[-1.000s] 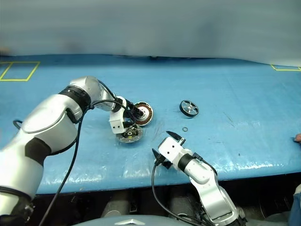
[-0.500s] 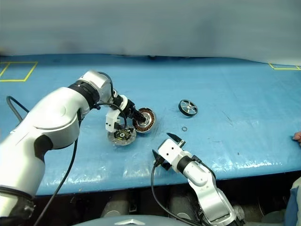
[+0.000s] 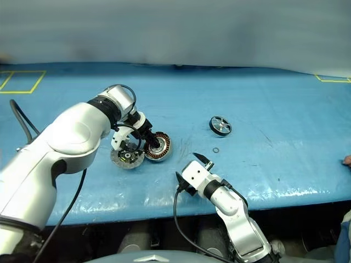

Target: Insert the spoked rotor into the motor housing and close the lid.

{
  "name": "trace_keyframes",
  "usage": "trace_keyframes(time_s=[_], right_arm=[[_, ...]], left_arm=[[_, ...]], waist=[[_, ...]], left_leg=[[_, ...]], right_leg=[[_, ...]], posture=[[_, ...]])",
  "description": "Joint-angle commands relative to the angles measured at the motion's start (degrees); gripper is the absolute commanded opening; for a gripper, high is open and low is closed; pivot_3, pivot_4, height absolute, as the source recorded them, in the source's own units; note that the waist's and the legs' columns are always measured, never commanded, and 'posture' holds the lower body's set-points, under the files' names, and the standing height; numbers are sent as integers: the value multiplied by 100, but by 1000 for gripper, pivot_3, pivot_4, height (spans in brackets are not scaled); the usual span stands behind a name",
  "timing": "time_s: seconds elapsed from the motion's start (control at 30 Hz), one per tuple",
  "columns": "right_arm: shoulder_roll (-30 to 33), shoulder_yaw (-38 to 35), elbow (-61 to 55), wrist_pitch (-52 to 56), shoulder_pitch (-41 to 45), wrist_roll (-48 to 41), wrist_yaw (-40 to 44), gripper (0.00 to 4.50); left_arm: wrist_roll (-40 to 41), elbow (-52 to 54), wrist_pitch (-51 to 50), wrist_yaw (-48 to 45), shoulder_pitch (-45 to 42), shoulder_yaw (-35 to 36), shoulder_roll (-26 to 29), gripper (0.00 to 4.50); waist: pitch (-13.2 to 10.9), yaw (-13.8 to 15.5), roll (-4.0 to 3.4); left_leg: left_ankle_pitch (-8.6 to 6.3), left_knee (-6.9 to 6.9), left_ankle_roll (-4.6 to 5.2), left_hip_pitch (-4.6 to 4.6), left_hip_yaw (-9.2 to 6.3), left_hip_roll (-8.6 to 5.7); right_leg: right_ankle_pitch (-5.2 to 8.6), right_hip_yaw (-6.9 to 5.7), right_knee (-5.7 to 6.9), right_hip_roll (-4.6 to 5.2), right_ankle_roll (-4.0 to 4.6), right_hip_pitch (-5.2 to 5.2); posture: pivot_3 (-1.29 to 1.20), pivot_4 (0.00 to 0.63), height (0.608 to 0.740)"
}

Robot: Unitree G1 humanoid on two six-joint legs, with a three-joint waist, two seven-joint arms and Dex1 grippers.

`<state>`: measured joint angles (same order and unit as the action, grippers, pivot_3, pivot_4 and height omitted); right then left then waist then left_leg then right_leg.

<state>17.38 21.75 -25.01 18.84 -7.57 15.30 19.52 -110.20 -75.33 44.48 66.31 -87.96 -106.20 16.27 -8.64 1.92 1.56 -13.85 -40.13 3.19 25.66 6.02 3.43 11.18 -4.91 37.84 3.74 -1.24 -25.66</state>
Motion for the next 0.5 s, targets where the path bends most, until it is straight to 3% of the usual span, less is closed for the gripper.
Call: trace_keyframes(time_s=[0.03, 0.17, 0.5], right_arm=[[-99, 5, -163, -151, -151, 31, -180, 4500], [-110, 16, -146, -169, -285, 76, -223, 4500], [141, -11, 158, -325, 235, -62, 196, 4500]], left_arm=[[43, -183, -66, 36, -332, 27, -97, 3153], [192, -238, -30, -99, -404, 141, -96, 4462], [890, -158, 330, 176, -752, 806, 508, 4462]], waist=[[0, 10, 0], [0, -9, 0], [-3, -64, 5]], left_leg=[[0, 0, 0, 0, 0, -1], [-1, 0, 2, -1, 2, -2], [0, -7, 1, -6, 2, 2]], right_leg=[[0, 1, -1, 2, 0, 0], [1, 1, -2, 4, 2, 1], [2, 1, 7, 5, 5, 1]], posture=[[0, 150, 740], [0, 150, 740], [0, 150, 740]])
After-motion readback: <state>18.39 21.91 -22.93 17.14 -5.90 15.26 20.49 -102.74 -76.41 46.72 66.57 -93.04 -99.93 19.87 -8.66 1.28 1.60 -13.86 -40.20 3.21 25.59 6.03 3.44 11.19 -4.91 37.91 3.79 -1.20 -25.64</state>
